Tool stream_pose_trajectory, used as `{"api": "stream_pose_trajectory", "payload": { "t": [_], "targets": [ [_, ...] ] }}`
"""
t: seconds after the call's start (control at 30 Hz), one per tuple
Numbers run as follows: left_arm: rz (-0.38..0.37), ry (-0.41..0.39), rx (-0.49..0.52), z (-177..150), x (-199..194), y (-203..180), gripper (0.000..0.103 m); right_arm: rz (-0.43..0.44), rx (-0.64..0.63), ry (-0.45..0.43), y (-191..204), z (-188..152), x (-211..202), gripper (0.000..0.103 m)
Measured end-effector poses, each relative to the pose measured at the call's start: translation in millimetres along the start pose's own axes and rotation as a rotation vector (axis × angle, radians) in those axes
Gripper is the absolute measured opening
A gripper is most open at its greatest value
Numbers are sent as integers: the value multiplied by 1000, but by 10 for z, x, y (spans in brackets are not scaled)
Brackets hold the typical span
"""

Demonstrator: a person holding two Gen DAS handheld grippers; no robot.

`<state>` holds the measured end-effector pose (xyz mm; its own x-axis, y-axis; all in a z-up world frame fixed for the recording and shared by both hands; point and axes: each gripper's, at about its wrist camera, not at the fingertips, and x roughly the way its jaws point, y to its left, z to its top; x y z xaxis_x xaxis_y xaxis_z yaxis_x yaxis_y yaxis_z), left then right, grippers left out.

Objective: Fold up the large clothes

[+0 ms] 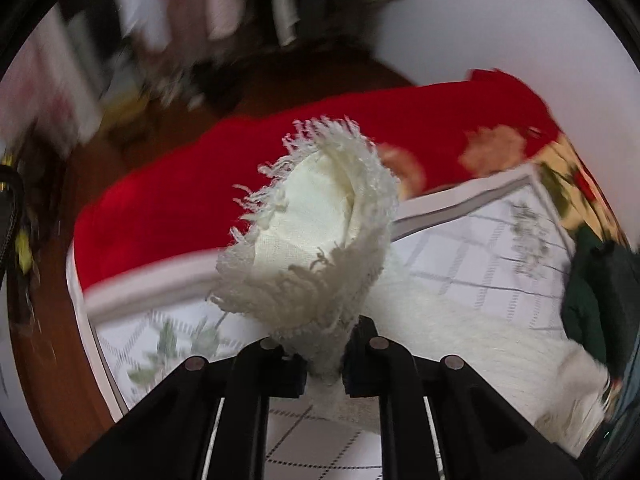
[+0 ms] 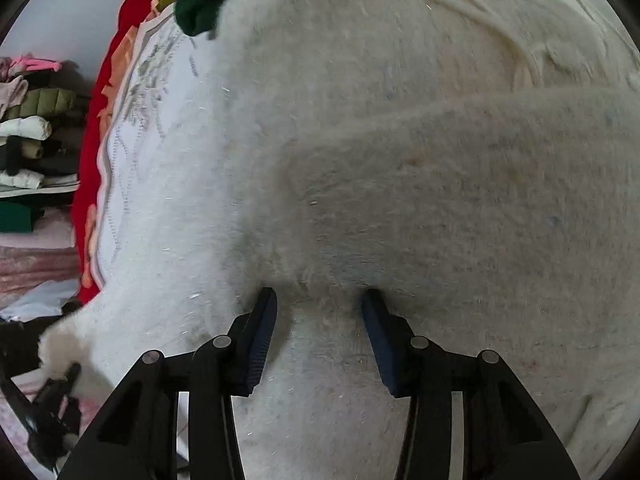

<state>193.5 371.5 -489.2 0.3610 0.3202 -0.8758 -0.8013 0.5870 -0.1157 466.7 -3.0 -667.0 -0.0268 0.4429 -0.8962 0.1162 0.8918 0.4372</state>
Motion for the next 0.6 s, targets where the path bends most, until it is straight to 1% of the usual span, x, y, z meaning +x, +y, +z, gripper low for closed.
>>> {"api": "stream_pose_trajectory", "payload": {
  "t": [0.07,0.1,0.13,0.17,0.2,0.23,0.27,0.3,0.33,0.37,0.4,0.43,0.5,0.53,0.57,0.6],
  "targets": [
    [-25,-45,96,22,-210,-314,9,54,4,8,-79,-23,-177,48],
    [-48,-70,161,-11,-359,-541,9,62,13,6,-171,-61,-312,48],
    [-71,-87,212,-58,-467,-744,9,58,21,-3,-259,-102,-429,49],
    [-105,-109,294,-157,-659,-1010,9,50,29,-17,-369,-151,-570,49],
    [-135,-118,349,-233,-785,-1205,8,35,42,-36,-510,-213,-736,54],
    [-186,-122,422,-387,-940,-1499,8,19,53,-54,-636,-262,-872,59],
    [-227,-115,478,-522,-1056,-1748,8,2,66,-77,-788,-322,-1016,61],
    [-274,-99,527,-682,-1145,-1984,8,-17,94,-110,-1020,-408,-1209,61],
    [-323,-79,567,-848,-1227,-2194,8,-22,114,-126,-1151,-453,-1295,61],
    [-392,-35,623,-1131,-1325,-2497,8,-24,163,-147,-1415,-537,-1459,61],
    [-436,-1,663,-1337,-1388,-2703,8,-20,210,-158,-1627,-601,-1575,61],
    [-491,42,714,-1644,-1460,-2967,9,-15,244,-166,-1784,-633,-1656,61],
    [-545,113,810,-2124,-1511,-3399,9,-22,345,-202,-2307,-788,-1912,61],
    [-570,153,850,-2410,-1515,-3612,9,-33,370,-211,-2459,-816,-1978,61],
    [-578,174,877,-2570,-1518,-3767,9,-57,413,-229,-2707,-902,-2091,61],
    [-580,195,914,-2822,-1507,-3952,9,-67,438,-241,-2856,-955,-2155,61]
  ]
}}
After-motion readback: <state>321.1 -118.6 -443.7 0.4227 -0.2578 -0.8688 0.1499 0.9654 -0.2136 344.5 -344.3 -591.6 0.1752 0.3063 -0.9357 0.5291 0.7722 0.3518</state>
